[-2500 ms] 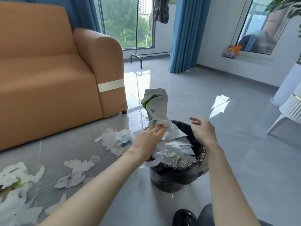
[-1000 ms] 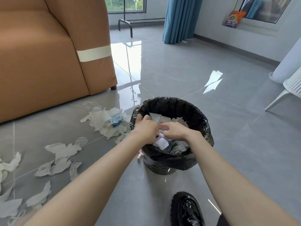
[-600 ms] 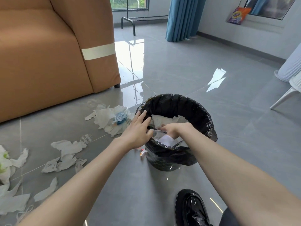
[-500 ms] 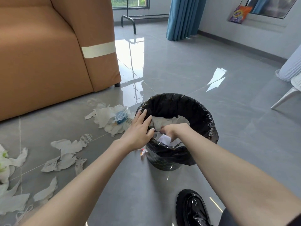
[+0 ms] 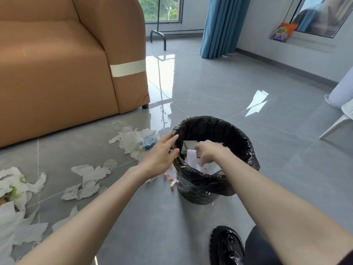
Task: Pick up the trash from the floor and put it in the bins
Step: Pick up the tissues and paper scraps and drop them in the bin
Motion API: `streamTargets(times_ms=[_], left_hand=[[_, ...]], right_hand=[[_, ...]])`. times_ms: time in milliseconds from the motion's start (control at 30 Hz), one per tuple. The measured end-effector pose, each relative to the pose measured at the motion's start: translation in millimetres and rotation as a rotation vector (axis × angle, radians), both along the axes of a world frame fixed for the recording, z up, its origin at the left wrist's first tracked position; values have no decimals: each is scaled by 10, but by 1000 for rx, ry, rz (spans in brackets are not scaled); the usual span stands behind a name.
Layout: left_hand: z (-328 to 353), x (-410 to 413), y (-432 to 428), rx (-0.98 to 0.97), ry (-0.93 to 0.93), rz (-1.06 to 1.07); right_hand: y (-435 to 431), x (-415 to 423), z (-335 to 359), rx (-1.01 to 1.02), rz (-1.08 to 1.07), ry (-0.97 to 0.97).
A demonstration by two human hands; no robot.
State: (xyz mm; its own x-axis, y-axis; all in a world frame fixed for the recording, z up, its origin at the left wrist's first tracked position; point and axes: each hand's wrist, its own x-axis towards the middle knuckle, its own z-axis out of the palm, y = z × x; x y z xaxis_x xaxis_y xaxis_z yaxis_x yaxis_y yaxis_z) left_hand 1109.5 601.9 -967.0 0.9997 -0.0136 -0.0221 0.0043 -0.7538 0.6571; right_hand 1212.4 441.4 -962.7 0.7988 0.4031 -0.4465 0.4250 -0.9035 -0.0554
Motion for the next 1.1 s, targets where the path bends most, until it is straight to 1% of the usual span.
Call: streamTargets(times_ms=[133, 267, 367, 500, 667, 833, 933, 1100], left_hand=[[265, -167, 184, 23, 12, 38], [589, -447, 448, 75, 10, 108], [838, -686, 661, 111, 18, 183], [1134, -1036, 913, 134, 39, 304], [1177, -1422, 1158, 114, 69, 486], [1037, -1689, 1355, 14, 95, 667], [854, -1766, 1491, -46, 110, 750], [486, -1672, 1625, -97, 145, 812]], right_hand=[[97, -118, 350, 73, -29, -155], [325, -274, 709, 166, -15, -258], [521, -413, 913, 236, 8, -289], [868, -690, 1129, 333, 70, -228], [1245, -1109, 1176, 371, 131, -135], [1574, -1498, 985, 390, 125, -41], [1711, -1639, 781, 422, 84, 10], [1903, -1738, 390, 433, -2, 52]])
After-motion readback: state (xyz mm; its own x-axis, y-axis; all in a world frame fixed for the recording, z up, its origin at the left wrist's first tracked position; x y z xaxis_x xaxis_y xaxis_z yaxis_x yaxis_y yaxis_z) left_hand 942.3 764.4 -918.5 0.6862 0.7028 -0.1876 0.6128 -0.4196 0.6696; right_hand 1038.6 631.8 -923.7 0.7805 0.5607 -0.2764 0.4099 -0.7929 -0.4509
